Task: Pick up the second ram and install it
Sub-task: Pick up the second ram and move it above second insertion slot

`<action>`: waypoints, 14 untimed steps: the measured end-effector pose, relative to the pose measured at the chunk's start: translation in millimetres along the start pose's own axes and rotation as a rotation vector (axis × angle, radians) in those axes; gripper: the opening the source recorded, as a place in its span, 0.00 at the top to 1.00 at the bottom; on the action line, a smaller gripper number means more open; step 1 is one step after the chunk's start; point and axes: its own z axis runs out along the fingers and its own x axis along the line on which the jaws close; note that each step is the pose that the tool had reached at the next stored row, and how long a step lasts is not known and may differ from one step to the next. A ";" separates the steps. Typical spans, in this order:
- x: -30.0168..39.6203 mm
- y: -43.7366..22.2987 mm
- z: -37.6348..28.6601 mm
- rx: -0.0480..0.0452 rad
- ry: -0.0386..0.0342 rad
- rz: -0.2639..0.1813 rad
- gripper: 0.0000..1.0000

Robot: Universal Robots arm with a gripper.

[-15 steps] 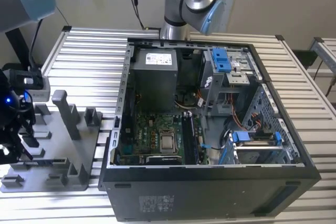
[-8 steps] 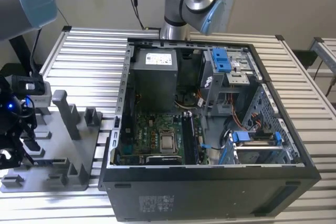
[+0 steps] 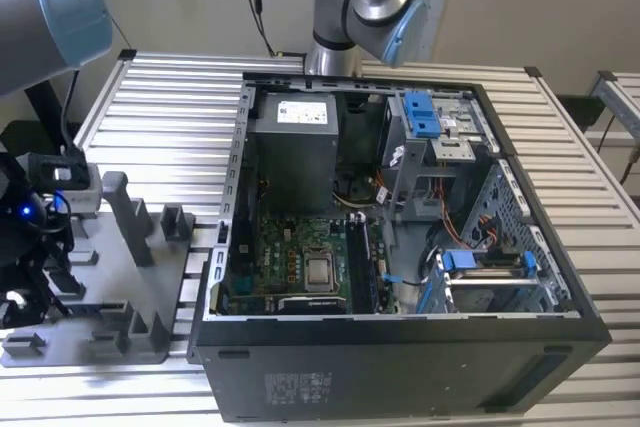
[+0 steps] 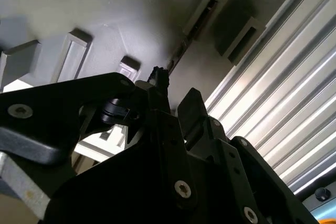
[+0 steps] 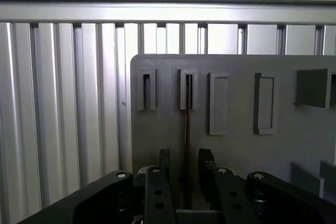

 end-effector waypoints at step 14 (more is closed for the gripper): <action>-0.3 -0.1 10.4 0.0027 -0.0084 -0.022 0.64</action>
